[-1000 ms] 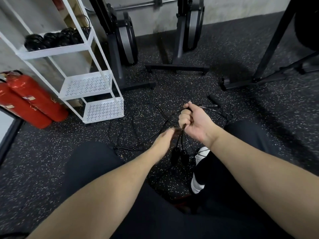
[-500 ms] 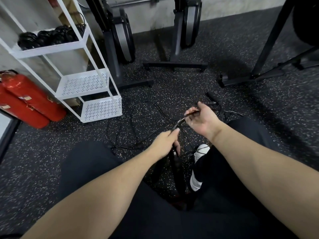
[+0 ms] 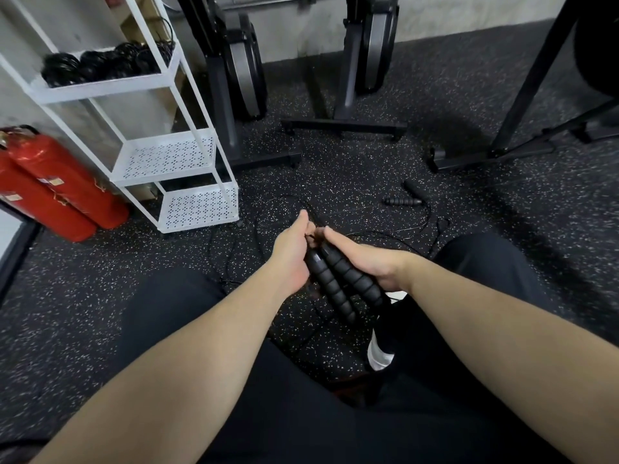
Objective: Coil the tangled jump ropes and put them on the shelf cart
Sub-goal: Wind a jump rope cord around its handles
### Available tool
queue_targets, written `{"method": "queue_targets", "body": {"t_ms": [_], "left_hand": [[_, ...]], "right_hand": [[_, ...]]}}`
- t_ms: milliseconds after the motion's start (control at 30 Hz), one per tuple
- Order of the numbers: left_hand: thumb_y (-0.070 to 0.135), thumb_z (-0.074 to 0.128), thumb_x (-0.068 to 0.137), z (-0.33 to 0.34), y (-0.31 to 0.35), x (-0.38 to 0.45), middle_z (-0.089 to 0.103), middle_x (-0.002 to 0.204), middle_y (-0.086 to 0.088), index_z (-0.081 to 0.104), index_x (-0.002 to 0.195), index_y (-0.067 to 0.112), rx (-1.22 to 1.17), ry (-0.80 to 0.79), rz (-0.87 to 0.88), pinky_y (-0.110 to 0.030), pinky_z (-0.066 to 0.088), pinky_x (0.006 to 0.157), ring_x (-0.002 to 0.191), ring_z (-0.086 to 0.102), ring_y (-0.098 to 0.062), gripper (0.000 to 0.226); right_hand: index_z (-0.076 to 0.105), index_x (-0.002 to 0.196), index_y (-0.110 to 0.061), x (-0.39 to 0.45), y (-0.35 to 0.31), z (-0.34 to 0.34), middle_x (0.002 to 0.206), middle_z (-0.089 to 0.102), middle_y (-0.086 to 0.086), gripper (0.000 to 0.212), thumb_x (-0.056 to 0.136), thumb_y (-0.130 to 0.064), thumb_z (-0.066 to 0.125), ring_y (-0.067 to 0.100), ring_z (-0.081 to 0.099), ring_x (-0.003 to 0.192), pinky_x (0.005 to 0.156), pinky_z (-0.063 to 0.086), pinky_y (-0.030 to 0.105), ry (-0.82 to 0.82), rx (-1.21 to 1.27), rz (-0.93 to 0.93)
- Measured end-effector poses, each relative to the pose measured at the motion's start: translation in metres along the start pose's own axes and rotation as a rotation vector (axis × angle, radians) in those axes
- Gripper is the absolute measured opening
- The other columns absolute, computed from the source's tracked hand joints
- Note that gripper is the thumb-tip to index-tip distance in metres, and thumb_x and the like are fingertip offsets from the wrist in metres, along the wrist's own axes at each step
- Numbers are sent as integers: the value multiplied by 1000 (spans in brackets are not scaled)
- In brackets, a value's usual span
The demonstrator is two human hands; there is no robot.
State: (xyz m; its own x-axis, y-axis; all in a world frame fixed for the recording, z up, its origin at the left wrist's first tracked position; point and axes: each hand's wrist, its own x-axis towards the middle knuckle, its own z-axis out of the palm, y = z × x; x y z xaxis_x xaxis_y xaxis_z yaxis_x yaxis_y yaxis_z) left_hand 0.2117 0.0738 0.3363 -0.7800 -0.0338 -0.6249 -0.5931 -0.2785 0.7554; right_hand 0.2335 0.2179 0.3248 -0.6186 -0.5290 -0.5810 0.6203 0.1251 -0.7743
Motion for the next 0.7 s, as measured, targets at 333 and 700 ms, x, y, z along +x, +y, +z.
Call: {"method": "queue_targets", "body": {"t_ms": [333, 700], "left_hand": [[69, 61, 91, 0, -4, -8, 71, 112, 0, 72, 113, 25, 39, -118, -23, -31, 54, 70, 79, 62, -17, 50], [31, 61, 101, 2, -7, -34, 72, 123, -19, 64, 128, 10, 96, -551, -245, -54, 62, 85, 105, 71, -42, 35]], "right_hand": [[68, 108, -7, 4, -11, 1, 97, 71, 14, 40, 89, -42, 71, 27, 67, 79, 81, 58, 39, 196, 314, -185], [71, 117, -18, 1, -23, -5, 108, 76, 7, 42, 96, -51, 58, 20, 68, 82, 86, 56, 40, 425, 426, -364]]}}
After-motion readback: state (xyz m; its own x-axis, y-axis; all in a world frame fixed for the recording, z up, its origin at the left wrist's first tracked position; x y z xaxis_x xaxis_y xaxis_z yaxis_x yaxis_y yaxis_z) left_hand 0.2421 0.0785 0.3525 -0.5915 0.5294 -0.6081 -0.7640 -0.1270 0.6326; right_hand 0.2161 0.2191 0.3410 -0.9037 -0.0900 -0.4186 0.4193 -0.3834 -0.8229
